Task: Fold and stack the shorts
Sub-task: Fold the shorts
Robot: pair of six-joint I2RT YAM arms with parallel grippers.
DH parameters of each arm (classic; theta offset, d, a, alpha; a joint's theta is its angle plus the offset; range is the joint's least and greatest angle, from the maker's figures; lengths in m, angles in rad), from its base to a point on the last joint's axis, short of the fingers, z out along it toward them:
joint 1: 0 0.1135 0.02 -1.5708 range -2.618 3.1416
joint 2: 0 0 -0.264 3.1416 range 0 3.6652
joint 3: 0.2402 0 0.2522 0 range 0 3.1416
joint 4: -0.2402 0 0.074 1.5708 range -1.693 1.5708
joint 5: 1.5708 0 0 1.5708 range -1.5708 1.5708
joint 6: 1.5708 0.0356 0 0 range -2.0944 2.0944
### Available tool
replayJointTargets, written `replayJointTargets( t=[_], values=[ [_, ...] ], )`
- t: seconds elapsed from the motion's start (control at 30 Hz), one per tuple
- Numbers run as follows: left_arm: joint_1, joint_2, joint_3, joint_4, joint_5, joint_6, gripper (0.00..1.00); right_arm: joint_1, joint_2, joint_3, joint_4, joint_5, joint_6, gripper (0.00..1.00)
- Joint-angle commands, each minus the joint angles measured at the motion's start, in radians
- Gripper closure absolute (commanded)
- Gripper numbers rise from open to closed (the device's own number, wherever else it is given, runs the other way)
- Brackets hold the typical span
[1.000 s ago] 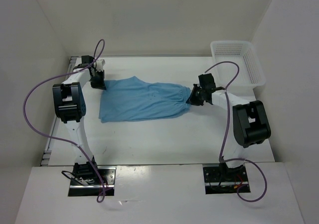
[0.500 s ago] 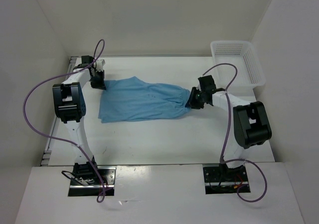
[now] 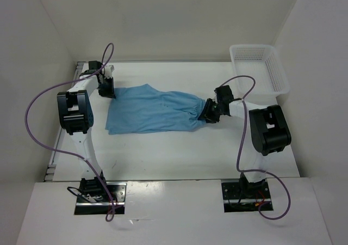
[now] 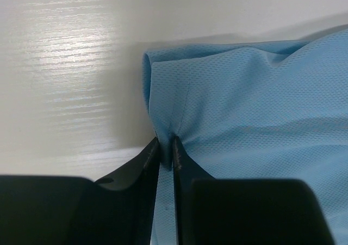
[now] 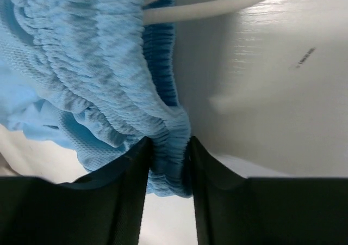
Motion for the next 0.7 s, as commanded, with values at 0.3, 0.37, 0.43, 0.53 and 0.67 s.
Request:
replayJointTargets(
  t=[0.3,0.37,0.43,0.53,0.67],
  values=[
    [0.011,0.022,-0.031,-0.095,-0.07,0.007,0.77,0.017,0.05,-0.02,-0.006,0.058,-0.042,1.0],
    [0.011,0.011,-0.031,-0.106,-0.061,0.007,0.74,0.017,-0.014,-0.029,-0.006,0.128,-0.052,1.0],
    [0.011,0.001,-0.031,-0.115,-0.038,0.007,0.59,0.017,-0.103,-0.029,-0.018,0.187,-0.063,1.0],
    [0.011,-0.029,-0.021,-0.124,0.019,0.007,0.52,0.017,-0.165,0.014,-0.065,0.276,-0.108,1.0],
    [0.011,-0.039,0.004,-0.156,0.05,0.007,0.49,0.027,-0.165,0.083,-0.137,0.316,-0.151,1.0]
  ],
)
